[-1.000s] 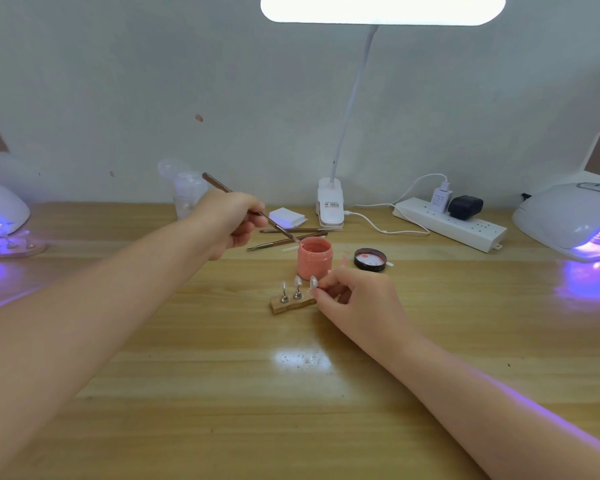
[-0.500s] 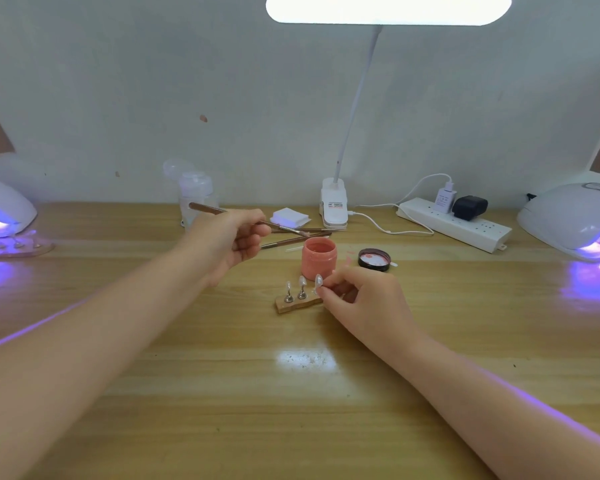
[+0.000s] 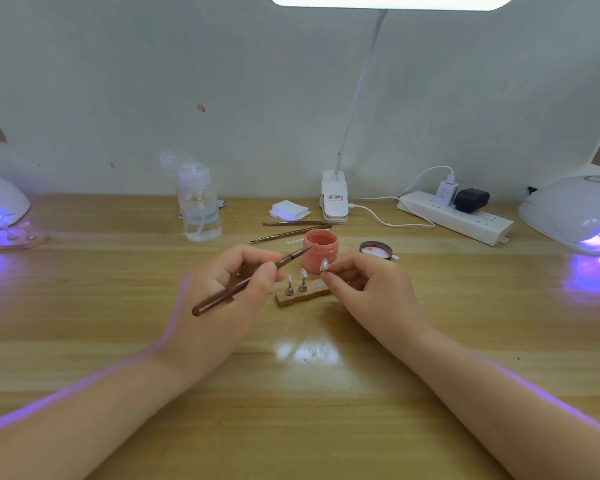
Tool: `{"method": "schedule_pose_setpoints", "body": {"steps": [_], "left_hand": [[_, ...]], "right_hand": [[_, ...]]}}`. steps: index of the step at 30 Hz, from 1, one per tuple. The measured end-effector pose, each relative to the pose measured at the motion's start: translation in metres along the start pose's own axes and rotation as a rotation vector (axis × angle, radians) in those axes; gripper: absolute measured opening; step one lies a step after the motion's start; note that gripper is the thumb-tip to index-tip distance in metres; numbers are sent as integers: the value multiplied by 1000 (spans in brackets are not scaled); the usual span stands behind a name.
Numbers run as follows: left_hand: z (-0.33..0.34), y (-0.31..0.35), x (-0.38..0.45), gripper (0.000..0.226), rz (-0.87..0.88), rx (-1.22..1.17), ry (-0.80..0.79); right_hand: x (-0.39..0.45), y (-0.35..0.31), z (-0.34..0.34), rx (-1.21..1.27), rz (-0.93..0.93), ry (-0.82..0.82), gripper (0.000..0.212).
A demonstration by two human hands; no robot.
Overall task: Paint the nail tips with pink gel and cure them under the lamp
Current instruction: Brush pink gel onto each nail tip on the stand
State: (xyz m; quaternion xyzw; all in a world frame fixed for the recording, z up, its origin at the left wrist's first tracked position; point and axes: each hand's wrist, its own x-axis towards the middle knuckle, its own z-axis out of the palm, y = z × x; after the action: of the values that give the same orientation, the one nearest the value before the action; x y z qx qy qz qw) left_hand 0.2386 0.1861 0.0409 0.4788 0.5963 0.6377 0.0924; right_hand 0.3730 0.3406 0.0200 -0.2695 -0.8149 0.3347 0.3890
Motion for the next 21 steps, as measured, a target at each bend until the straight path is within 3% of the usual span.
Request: {"method": "schedule_pose_setpoints", "body": {"steps": [7, 13, 21], "left_hand": [[3, -3, -6, 25, 85, 119, -99], [2, -4, -7, 17, 140, 197, -147], [5, -3, -7, 21, 111, 172, -118]], "right_hand": [[0, -1, 0, 30, 0, 6, 11], [1, 0, 0, 16, -12, 15, 14], [0, 3, 0, 14, -21, -14, 2]]}}
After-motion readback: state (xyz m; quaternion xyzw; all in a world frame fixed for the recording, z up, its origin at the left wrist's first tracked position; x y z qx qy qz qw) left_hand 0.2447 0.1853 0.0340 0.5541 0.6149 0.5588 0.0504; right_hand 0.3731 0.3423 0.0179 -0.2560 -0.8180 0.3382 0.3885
